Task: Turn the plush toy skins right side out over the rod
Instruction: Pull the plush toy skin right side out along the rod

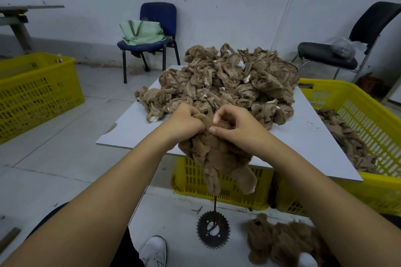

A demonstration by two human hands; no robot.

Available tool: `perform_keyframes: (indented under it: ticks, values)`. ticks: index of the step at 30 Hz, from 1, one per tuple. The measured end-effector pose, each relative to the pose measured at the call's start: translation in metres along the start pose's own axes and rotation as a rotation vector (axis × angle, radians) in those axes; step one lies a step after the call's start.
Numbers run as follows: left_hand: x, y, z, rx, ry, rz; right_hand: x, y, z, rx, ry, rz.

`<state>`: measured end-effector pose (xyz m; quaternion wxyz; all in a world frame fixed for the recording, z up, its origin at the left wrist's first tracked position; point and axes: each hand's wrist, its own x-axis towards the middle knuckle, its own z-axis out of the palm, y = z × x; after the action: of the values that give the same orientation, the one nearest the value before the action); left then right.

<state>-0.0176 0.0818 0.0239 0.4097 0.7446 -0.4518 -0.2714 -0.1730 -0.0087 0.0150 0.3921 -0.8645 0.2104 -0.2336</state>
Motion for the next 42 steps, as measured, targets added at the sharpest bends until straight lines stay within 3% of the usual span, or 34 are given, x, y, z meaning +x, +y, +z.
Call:
perform_keyframes:
  ticks: [8,13,18,26,31,39,42]
  values:
    - [0.004,-0.005,-0.002,0.027,0.040,0.025,-0.002,0.008,-0.029,-0.065,-0.055,0.102]
    - [0.002,-0.003,0.001,0.025,0.052,0.069,-0.006,0.008,-0.015,-0.217,0.064,-0.021]
    - [0.002,0.000,-0.003,-0.071,0.080,0.030,-0.001,0.004,-0.015,-0.213,0.167,-0.071]
    - [0.000,-0.003,0.001,-0.024,0.008,-0.070,0.004,0.003,-0.011,-0.088,0.094,0.037]
    - [0.002,-0.001,0.002,-0.040,0.043,-0.008,0.005,-0.003,-0.012,-0.193,0.132,-0.009]
    - [0.007,-0.008,0.003,-0.055,0.016,-0.037,0.012,0.000,-0.007,-0.079,0.109,0.055]
    - [0.008,-0.010,0.011,0.069,-0.043,-0.035,0.014,0.009,0.002,-0.112,0.046,0.098]
